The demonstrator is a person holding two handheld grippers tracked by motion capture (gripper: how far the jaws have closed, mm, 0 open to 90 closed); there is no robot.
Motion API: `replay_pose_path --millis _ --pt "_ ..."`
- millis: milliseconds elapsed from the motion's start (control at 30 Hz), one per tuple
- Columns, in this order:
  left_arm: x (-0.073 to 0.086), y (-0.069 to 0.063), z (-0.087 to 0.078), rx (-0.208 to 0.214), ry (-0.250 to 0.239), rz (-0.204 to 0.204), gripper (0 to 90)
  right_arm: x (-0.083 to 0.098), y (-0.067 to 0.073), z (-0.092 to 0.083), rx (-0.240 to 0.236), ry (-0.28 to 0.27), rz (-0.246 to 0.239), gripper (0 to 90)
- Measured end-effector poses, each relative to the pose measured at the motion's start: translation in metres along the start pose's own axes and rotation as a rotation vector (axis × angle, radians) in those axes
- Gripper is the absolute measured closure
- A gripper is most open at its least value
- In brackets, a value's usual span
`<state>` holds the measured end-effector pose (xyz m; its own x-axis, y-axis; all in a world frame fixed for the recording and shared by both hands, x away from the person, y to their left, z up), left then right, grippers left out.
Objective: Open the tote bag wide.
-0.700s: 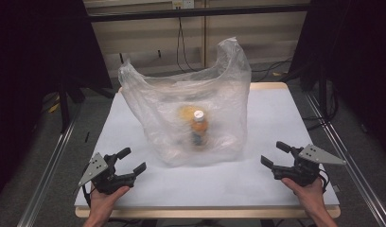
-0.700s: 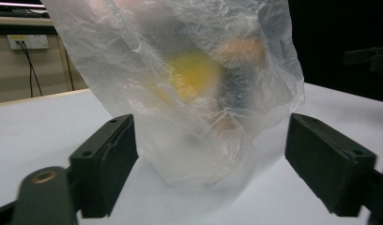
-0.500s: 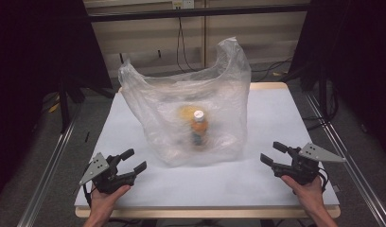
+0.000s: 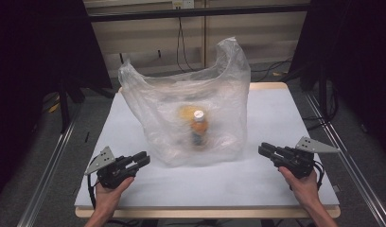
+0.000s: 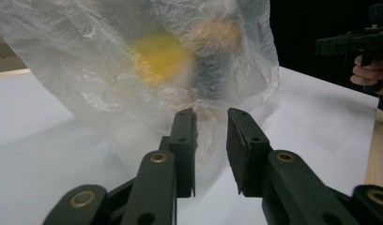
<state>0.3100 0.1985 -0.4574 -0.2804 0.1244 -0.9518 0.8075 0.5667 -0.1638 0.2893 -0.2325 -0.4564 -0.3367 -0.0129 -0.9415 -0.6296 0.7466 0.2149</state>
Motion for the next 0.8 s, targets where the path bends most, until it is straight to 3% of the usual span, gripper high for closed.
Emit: replay_pose_path --millis 67,100,133,233,400,433,467,500,567,700,800 --pt "-0.001 0.000 0.000 0.005 0.006 0.001 79.4 -0.002 0.001 0.000 -0.009 0.009 -0.005 83.4" --pt "-0.003 0.000 0.001 -0.031 0.002 0.001 79.4 -0.002 0.001 0.000 -0.009 0.009 -0.005 83.4" --pt "-0.005 0.000 0.002 -0.016 0.008 -0.002 85.0 -0.008 0.004 -0.001 -0.026 0.001 -0.002 88.8" --pt "-0.009 -0.003 0.003 0.015 0.015 0.002 90.0 -0.014 0.006 -0.001 -0.035 0.004 -0.003 90.0" --pt "-0.013 -0.005 0.009 0.034 0.018 -0.009 90.0 -0.021 0.009 0.006 -0.059 0.017 -0.001 90.0" --pt "-0.015 -0.005 0.011 0.061 0.013 -0.016 90.0 -0.028 0.010 0.011 -0.067 0.014 -0.007 90.0" --pt "-0.016 -0.004 0.012 0.050 0.009 -0.014 90.0 -0.028 0.010 0.011 -0.067 0.014 -0.007 90.0" --pt "-0.019 -0.001 0.016 0.040 0.030 0.022 90.0 -0.034 0.012 0.016 -0.080 0.010 -0.020 90.0" --pt "-0.021 0.000 0.018 0.047 0.024 0.006 90.0 -0.038 0.013 0.021 -0.093 0.010 -0.024 90.0" --pt "-0.029 0.004 0.030 0.019 0.033 0.028 90.0 -0.041 0.015 0.031 -0.101 0.025 -0.031 90.0" --pt "-0.034 0.004 0.033 0.030 0.030 0.042 90.0 -0.044 0.017 0.036 -0.102 0.026 -0.041 90.0"
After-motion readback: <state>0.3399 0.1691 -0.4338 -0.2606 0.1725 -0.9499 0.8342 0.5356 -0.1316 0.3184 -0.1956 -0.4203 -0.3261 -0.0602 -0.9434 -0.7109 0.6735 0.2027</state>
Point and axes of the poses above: each handheld gripper's, and its own axes: z roughly forward along the jaws, x roughly out of its underside, y roughly to its left, the point moved 7 cm from there along z, roughly forward along the jaws
